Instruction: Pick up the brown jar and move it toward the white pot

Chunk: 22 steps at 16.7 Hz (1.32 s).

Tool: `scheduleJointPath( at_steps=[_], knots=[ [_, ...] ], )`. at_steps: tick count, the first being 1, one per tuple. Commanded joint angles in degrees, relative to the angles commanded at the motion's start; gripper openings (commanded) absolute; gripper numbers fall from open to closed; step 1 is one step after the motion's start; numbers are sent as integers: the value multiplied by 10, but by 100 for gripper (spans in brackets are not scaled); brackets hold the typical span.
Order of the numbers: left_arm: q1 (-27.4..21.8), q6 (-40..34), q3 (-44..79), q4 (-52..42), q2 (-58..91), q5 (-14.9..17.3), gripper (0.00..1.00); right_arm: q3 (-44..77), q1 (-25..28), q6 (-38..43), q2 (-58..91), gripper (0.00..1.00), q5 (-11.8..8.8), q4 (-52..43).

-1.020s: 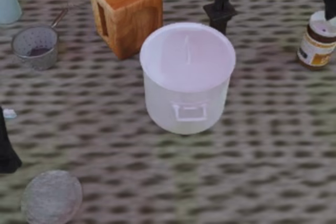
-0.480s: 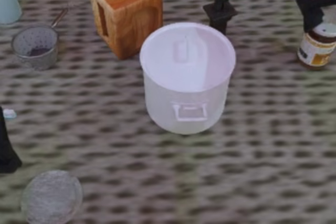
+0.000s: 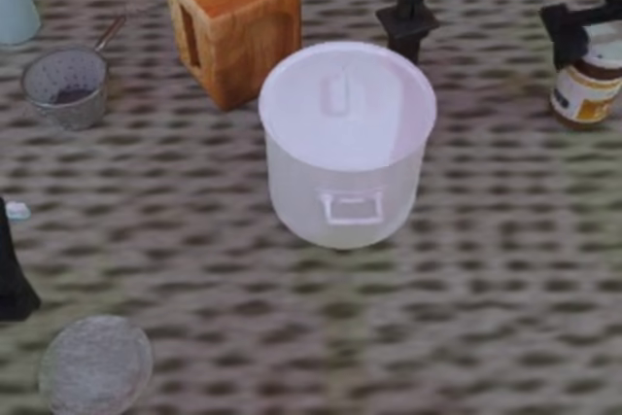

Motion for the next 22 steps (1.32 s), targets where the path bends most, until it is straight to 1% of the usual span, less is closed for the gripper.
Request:
scheduleJointPath(
  at_steps=[3,7,20,21,22],
  knots=[
    [0,0,0,0,0,0,100,-27,2,2,10,100,1,37],
    [0,0,0,0,0,0,100,-30,2,2,11,100,1,42],
    [0,0,0,0,0,0,100,-30,2,2,11,2,1,42],
    [0,0,0,0,0,0,100,-30,2,2,11,0,1,42],
    [0,0,0,0,0,0,100,-30,2,2,11,0,1,42]
  ],
)
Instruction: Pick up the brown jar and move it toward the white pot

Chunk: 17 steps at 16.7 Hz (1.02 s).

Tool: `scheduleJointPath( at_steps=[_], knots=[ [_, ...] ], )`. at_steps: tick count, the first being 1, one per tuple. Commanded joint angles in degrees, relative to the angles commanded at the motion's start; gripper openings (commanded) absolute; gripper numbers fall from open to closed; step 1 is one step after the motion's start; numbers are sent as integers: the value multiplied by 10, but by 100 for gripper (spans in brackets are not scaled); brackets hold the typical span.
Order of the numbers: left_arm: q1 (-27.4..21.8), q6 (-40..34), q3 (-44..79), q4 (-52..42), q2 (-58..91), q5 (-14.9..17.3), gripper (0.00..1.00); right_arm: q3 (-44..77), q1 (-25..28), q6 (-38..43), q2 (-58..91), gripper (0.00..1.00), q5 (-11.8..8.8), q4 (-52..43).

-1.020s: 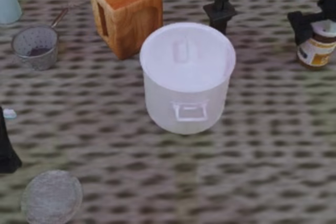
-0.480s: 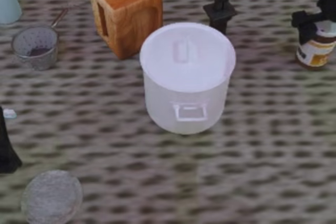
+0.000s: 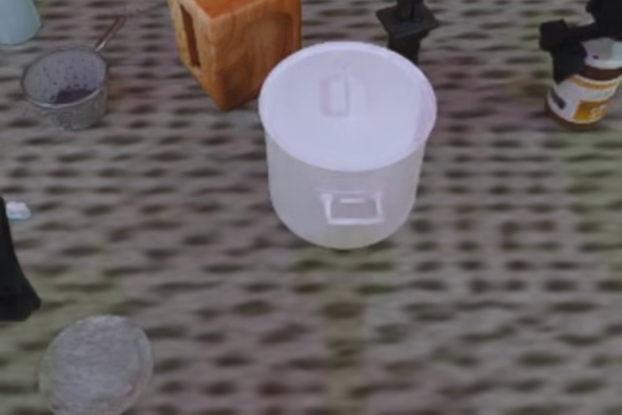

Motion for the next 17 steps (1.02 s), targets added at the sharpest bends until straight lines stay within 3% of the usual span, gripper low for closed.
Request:
scheduleJointPath(
  at_steps=[9,17],
  knots=[
    [0,0,0,0,0,0,100,-9,-1,0,-10,0,0,-1],
    [0,0,0,0,0,0,100,-208,6,3,-235,0,-3,-19]
  ],
)
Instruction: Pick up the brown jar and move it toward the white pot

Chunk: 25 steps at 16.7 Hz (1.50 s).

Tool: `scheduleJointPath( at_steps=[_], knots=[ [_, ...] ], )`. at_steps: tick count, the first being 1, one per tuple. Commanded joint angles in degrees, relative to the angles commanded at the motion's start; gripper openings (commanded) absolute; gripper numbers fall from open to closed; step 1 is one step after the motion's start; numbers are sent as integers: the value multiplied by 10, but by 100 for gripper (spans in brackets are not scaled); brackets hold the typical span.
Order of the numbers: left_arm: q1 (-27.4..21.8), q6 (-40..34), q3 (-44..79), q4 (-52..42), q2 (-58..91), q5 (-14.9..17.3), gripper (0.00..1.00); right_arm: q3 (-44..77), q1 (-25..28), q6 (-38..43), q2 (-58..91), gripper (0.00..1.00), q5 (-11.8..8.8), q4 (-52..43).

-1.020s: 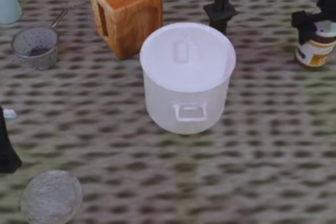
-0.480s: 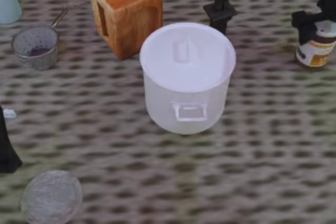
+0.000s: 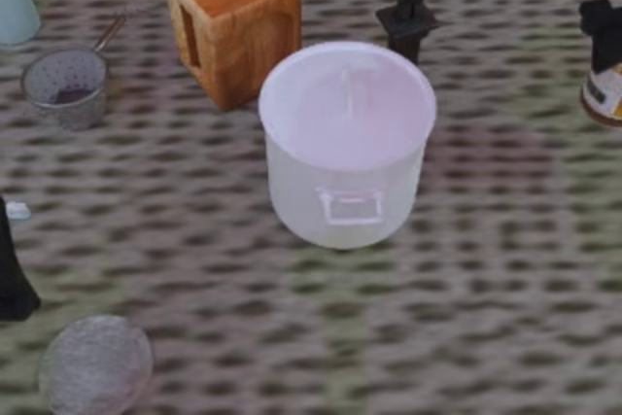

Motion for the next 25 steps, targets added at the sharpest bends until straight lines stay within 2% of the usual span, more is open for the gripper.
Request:
scheduleJointPath(
  at_steps=[3,10,13,20,25],
  knots=[
    [0,0,0,0,0,0,100,-51,2,0,-53,0,0,-7],
    [0,0,0,0,0,0,100,-59,5,9,-57,0,1,-3],
    [0,0,0,0,0,0,100,-85,37,65,-59,0,12,19],
    [0,0,0,0,0,0,100,-174,141,268,-70,0,51,95],
    [0,0,0,0,0,0,100,-191,161,298,-72,0,59,110]
  ],
)
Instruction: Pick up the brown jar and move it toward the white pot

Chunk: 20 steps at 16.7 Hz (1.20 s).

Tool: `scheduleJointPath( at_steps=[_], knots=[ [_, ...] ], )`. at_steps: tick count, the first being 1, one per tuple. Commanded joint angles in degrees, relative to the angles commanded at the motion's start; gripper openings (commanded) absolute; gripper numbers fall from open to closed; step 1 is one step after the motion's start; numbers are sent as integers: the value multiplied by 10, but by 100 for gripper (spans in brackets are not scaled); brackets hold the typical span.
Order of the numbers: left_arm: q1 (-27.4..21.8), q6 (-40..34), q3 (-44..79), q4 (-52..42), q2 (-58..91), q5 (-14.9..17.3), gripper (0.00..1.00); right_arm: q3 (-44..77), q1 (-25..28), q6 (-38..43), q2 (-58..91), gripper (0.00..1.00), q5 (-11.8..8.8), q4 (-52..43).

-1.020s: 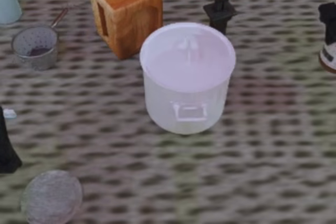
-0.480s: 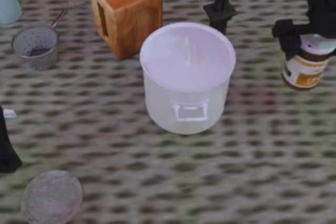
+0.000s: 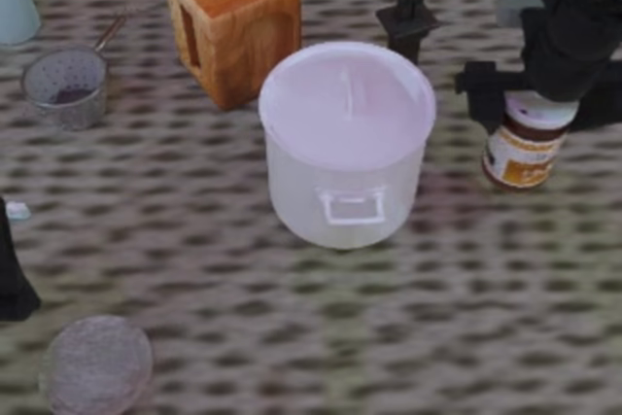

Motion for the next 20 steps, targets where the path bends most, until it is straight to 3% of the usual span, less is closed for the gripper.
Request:
scheduleJointPath(
  at_steps=[13,20],
  knots=[
    [0,0,0,0,0,0,100,-59,-1,-1,38,0,0,97],
    [0,0,0,0,0,0,100,-59,-1,-1,38,53,0,97]
  ],
)
